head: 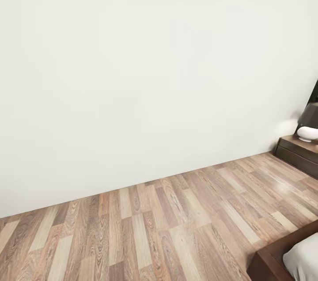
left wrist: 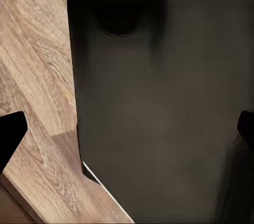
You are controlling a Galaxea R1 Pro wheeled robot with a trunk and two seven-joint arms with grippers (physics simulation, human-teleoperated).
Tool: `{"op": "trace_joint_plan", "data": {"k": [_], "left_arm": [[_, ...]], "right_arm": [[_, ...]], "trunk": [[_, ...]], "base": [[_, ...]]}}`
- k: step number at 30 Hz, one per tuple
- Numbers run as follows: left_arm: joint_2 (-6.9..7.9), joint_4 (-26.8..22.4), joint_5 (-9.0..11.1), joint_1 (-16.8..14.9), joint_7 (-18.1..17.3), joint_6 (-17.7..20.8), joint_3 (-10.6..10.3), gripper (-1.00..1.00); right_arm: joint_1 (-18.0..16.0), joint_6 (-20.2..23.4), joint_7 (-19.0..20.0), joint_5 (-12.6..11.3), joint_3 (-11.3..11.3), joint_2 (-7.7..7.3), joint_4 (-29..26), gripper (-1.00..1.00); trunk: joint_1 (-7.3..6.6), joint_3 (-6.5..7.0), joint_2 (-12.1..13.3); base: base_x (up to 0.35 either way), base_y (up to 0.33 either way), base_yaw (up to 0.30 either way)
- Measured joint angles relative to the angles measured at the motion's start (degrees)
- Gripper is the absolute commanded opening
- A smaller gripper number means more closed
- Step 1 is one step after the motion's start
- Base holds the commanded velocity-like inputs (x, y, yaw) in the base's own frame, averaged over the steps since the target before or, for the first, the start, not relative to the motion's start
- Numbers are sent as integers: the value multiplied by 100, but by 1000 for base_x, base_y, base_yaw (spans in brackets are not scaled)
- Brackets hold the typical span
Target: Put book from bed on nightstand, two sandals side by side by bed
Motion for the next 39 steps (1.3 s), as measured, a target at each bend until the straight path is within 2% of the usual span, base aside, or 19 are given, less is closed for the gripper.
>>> {"op": "trace_joint_plan", "data": {"k": [3,24,39], "left_arm": [[43,-63,-26,-1,-8,-8,-9,100],[8,-258,-16,-1,-8,-8,-16,100],[8,-259,-16,-1,-8,-8,-16,100]], "right_arm": [[-25,-8,-2,19,15,-4,-4,100],[-25,-8,63,-47,8,-4,-8,100],[-25,-7,61,-48,8,-5,-8,100]], "trunk": [[0,2,1],[0,2,1],[0,2,1]], "base": [[0,0,0],[0,0,-1],[0,0,-217]]}}
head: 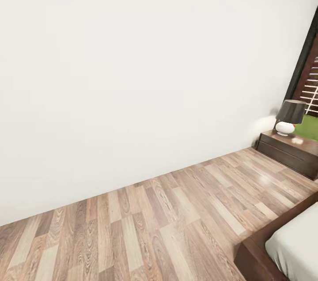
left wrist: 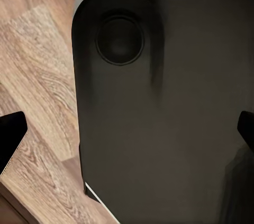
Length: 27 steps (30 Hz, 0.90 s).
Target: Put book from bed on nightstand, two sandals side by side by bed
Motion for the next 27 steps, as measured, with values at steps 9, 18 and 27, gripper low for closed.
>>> {"op": "trace_joint_plan", "data": {"k": [9,18,27], "left_arm": [[0,-5,0,0,0,0,6,100],[0,-9,0,0,0,0,8,100],[0,-19,0,0,0,0,8,100]], "right_arm": [[0,-1,2,0,0,1,0,100],[0,-1,0,0,0,1,0,100],[0,-1,1,-1,0,0,2,100]], "trunk": [[0,0,0],[0,0,0],[0,0,0]], "base": [[0,0,-259],[0,0,-259],[0,0,-253]]}}
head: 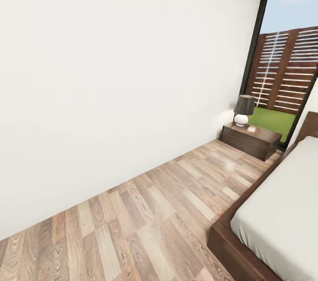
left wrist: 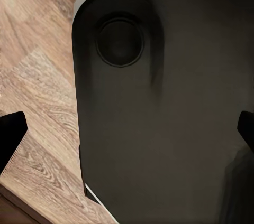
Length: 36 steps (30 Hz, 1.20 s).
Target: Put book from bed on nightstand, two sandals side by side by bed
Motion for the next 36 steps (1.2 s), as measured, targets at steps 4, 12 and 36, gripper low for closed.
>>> {"op": "trace_joint_plan", "data": {"k": [4,12,36], "left_arm": [[0,-22,3,0,0,0,-5,100],[-5,-31,2,0,0,0,-8,100],[-4,-32,8,0,0,0,-8,100]], "right_arm": [[0,0,0,0,0,-2,-1,100],[0,0,0,-1,-2,-1,-2,100],[0,0,1,-1,0,2,-1,100]], "trunk": [[0,0,0],[0,0,0],[0,0,0]], "base": [[0,0,-250],[0,0,-249],[0,0,-248]]}}
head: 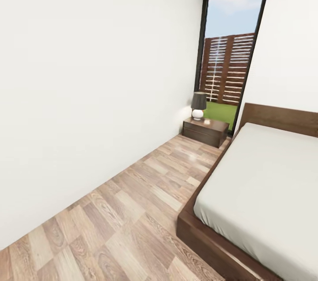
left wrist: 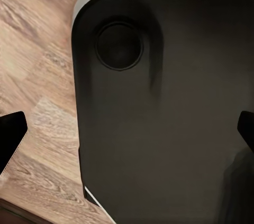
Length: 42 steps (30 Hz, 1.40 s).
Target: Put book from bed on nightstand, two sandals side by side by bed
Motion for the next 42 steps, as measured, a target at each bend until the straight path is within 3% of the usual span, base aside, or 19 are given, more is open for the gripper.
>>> {"op": "trace_joint_plan", "data": {"k": [42], "left_arm": [[1,7,0,0,0,0,0,100]], "right_arm": [[0,0,-2,1,0,-1,0,100]], "trunk": [[0,0,0]], "base": [[0,0,-244]]}}
